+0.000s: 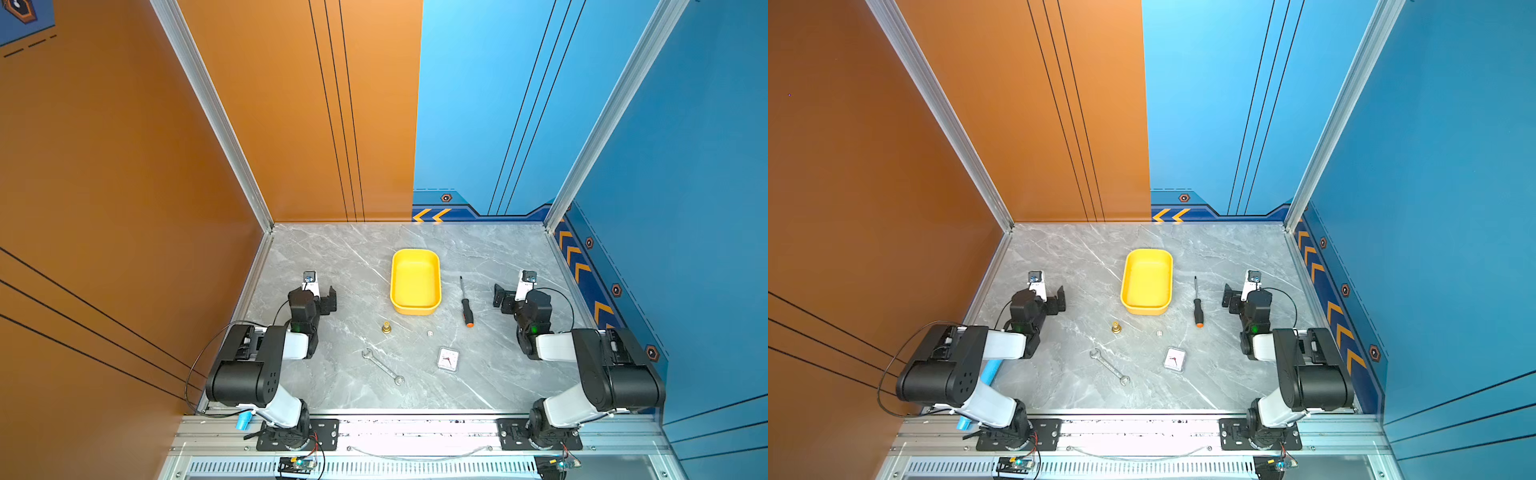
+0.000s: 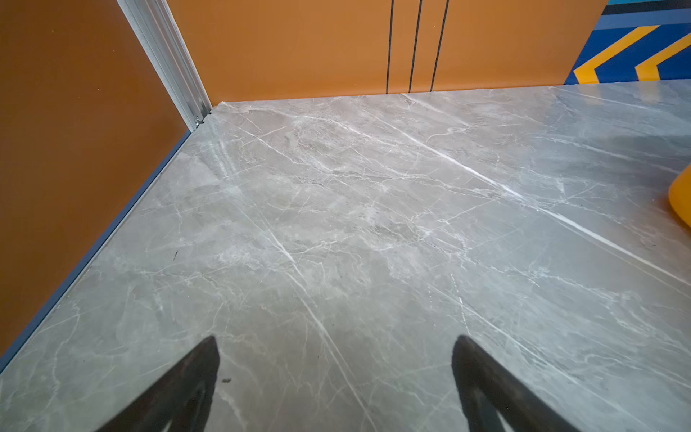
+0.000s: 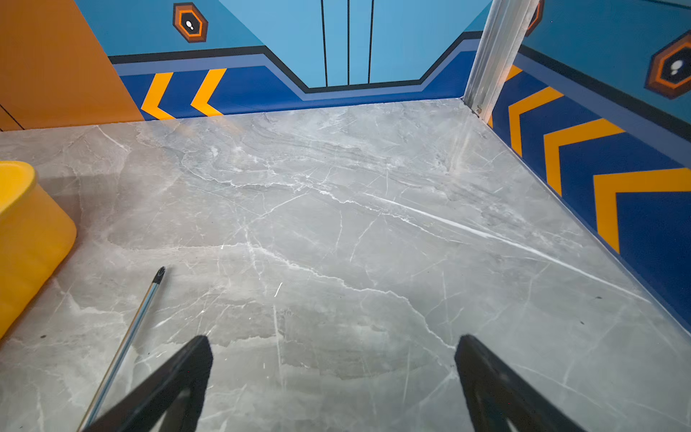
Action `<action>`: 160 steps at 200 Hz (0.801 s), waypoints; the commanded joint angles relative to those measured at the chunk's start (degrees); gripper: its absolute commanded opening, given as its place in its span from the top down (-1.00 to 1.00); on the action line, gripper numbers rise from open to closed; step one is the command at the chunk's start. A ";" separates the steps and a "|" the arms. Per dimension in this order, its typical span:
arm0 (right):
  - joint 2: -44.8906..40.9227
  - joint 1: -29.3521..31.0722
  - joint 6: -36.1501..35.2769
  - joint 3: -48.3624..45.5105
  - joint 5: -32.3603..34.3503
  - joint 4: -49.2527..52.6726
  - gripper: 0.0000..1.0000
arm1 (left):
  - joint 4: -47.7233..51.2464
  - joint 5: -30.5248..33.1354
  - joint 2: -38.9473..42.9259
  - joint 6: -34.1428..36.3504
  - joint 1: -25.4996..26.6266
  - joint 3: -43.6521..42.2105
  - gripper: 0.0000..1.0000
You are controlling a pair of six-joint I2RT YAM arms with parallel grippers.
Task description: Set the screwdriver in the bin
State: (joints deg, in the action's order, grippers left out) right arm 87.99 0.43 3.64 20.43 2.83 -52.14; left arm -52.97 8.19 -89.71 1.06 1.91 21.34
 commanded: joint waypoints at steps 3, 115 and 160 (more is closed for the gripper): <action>0.70 -0.07 -0.05 0.93 -0.33 -0.07 -0.99 | -0.30 1.20 -0.02 -0.38 0.19 0.39 -0.96; 0.74 0.10 -0.17 0.93 0.07 -0.06 -0.99 | -0.25 0.48 0.11 -0.10 0.15 0.32 -0.96; -0.52 0.58 -0.06 0.93 2.07 0.80 -0.99 | 4.71 0.16 3.11 0.37 0.46 1.81 -0.96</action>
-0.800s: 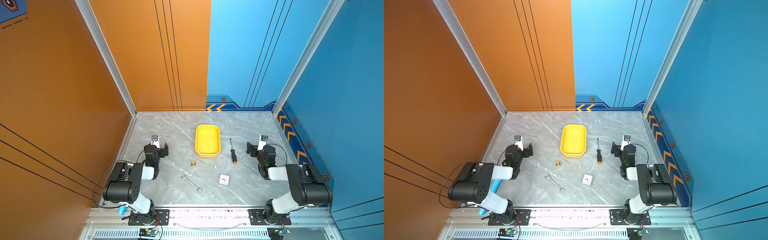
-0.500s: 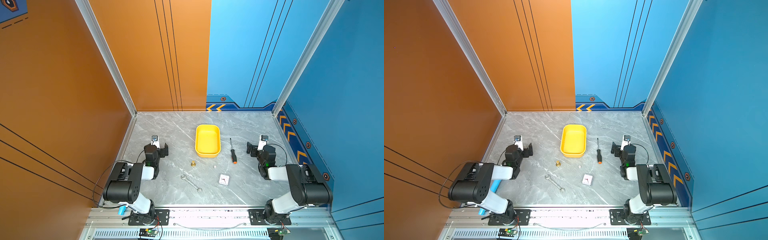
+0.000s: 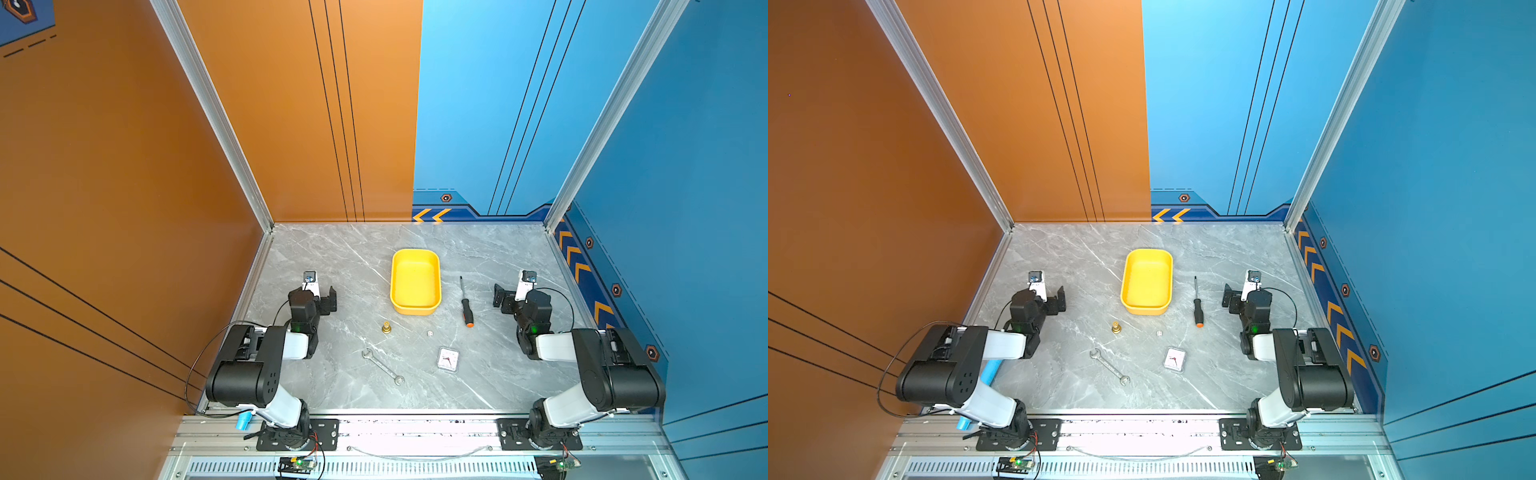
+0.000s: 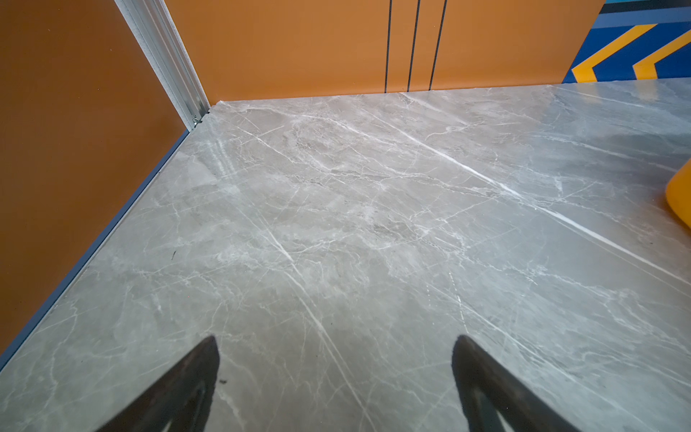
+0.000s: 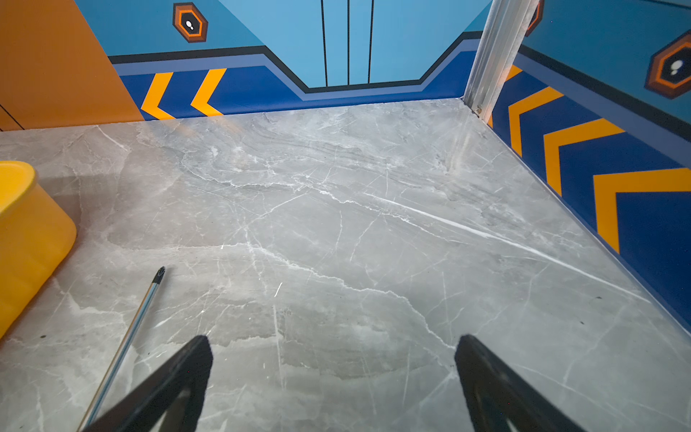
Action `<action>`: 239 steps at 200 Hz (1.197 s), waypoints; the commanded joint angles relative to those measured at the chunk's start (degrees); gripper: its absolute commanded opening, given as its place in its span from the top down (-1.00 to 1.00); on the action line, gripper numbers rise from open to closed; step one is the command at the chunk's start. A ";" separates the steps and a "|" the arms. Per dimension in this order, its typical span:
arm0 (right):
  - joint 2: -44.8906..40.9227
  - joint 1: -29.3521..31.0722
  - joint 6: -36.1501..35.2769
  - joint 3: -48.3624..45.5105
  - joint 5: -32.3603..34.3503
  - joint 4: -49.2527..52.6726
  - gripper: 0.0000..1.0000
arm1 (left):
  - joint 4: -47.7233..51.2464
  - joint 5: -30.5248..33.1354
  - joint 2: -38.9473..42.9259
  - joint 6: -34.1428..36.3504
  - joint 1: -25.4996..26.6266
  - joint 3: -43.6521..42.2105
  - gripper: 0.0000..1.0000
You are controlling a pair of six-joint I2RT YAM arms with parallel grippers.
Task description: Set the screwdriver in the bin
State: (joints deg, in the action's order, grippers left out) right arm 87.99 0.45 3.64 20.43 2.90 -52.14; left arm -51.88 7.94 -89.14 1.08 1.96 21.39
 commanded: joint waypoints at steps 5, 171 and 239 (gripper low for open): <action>-1.06 0.61 0.13 1.07 2.64 1.40 -0.99 | 4.20 0.40 2.93 0.56 0.45 2.00 -0.96; -7.18 13.42 19.55 24.02 -16.06 61.67 -1.00 | 35.86 -21.45 11.77 -23.99 6.94 16.60 -0.96; -2.35 18.81 23.08 22.20 -9.59 57.72 -1.00 | 35.79 -24.27 11.01 -28.10 9.29 14.87 -0.96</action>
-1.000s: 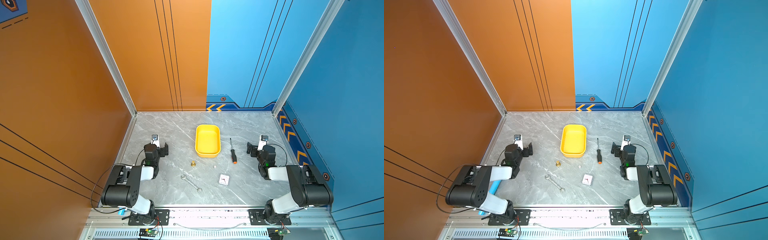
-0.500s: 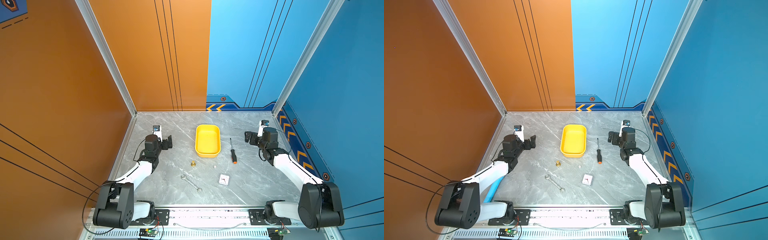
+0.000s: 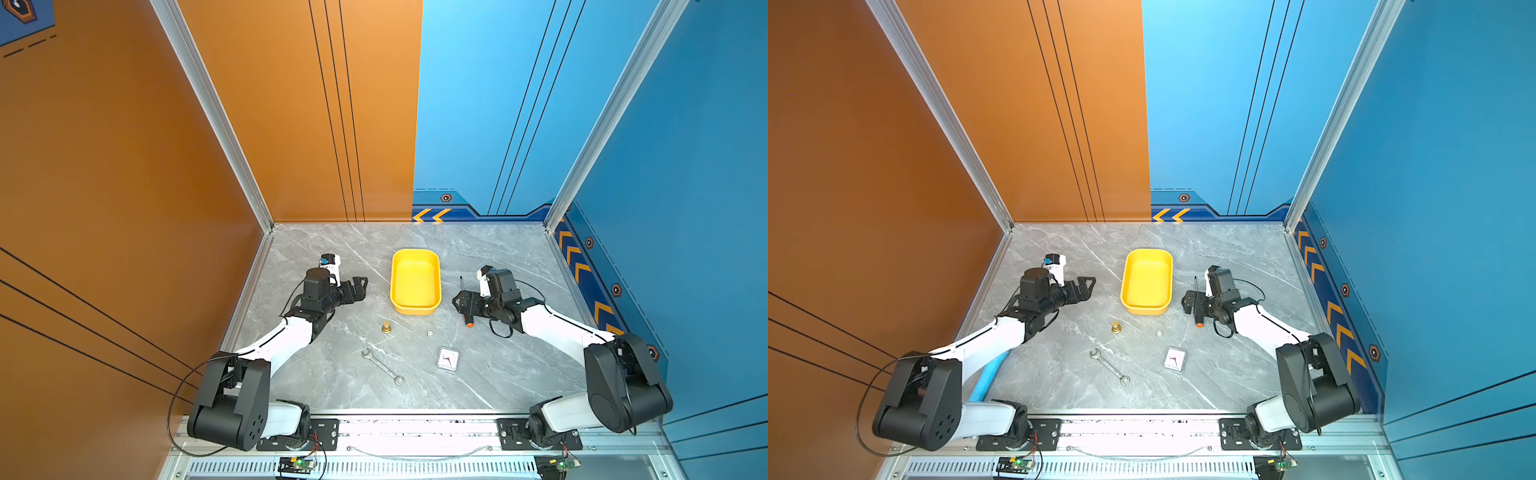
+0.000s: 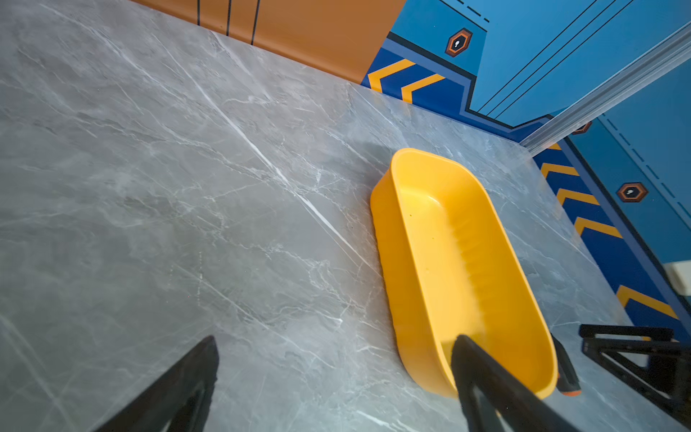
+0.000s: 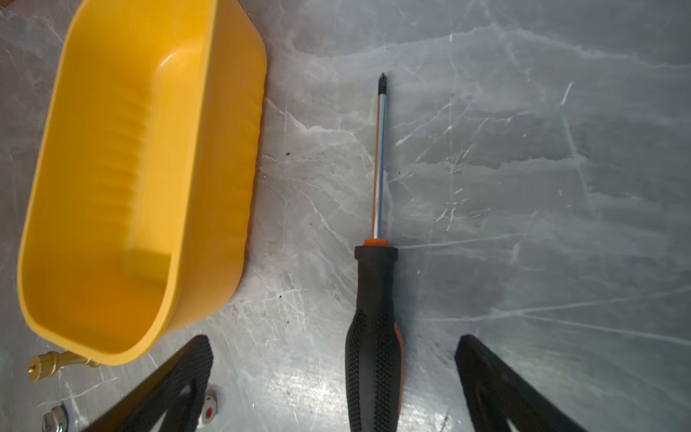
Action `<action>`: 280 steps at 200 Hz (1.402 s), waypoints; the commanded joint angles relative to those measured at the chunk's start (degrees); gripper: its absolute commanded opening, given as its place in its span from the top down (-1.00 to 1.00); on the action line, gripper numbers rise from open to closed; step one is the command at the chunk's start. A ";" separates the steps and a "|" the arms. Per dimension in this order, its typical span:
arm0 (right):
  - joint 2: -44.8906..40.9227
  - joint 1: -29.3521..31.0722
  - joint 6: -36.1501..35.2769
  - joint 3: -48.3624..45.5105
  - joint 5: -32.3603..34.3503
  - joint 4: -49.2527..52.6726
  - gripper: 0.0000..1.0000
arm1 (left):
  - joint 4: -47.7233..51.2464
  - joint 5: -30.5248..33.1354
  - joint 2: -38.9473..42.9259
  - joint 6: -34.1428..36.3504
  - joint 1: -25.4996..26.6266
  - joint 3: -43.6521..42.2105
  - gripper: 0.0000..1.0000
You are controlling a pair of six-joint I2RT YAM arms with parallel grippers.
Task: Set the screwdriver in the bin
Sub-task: 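Move the right gripper over the screwdriver handle while the left arm lifts slightly, then lower the right gripper and close it on the black screwdriver handle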
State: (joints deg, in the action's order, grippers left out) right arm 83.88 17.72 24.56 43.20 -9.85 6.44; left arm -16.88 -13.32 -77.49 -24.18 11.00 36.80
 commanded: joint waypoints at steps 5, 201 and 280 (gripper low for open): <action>2.02 1.97 2.10 -0.50 3.77 -0.81 -1.00 | 0.80 -3.09 -0.64 -3.03 0.27 -0.70 -0.96; 8.99 5.22 2.96 1.63 9.93 2.74 -0.39 | 0.44 -9.17 -0.85 -6.23 -1.69 -1.11 -0.96; 9.90 5.40 2.16 2.60 10.71 4.81 0.00 | 1.75 -10.07 -1.08 -6.22 -2.35 -0.85 -0.96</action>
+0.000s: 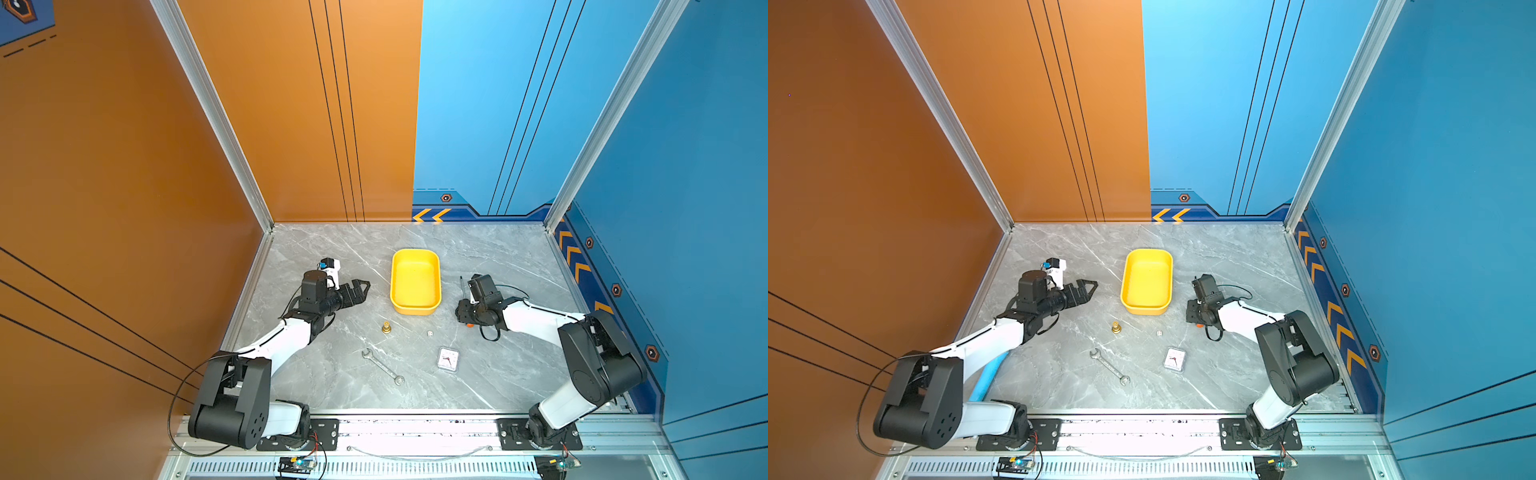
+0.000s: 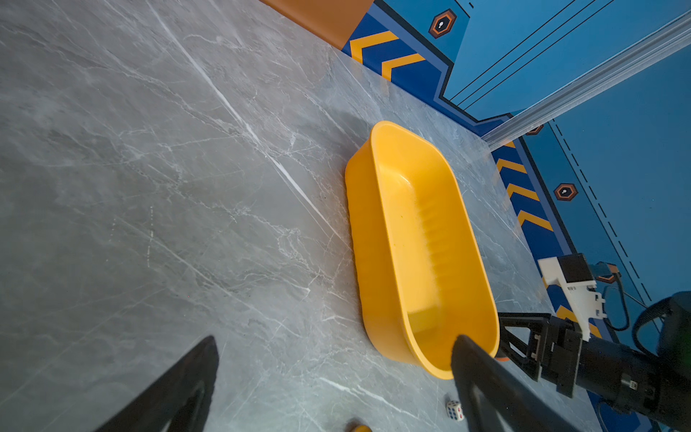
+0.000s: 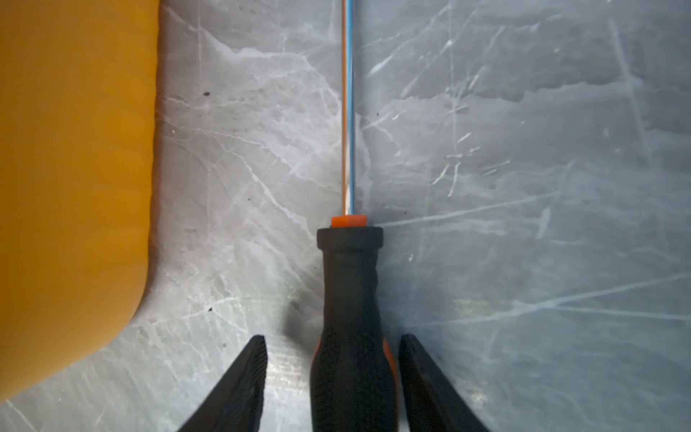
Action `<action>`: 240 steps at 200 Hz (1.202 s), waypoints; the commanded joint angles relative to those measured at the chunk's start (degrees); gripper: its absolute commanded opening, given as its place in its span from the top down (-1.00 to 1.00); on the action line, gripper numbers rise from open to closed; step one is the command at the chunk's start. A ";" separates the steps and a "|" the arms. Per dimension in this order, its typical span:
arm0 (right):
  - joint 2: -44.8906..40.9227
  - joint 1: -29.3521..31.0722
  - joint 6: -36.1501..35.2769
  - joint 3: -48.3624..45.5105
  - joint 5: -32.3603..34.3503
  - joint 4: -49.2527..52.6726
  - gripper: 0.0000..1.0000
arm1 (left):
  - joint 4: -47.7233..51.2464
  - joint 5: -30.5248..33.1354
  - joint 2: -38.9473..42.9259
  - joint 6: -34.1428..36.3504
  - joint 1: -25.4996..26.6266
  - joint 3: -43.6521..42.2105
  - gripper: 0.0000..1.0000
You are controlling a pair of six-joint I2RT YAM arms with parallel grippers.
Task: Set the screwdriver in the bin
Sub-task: 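Lower the right gripper and close it on the black screwdriver handle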
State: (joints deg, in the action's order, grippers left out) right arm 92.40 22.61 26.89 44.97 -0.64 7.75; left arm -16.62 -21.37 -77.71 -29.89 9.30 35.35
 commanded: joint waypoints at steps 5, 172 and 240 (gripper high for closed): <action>1.43 0.51 -0.18 0.91 1.61 3.53 0.02 | 1.49 -2.25 -0.97 -0.60 -0.67 0.67 -0.96; 2.44 0.42 -0.54 1.96 -1.30 4.73 0.77 | 1.45 -4.88 -1.67 -1.23 -0.87 1.32 -0.96; -2.92 -2.54 4.40 -1.08 -9.11 -1.52 0.82 | 1.38 -4.62 -1.39 -1.05 -0.92 0.96 -0.96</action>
State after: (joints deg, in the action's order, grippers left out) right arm 92.73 21.06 28.64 45.15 -6.66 7.44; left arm -15.94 -24.34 -78.78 -30.11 8.88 35.38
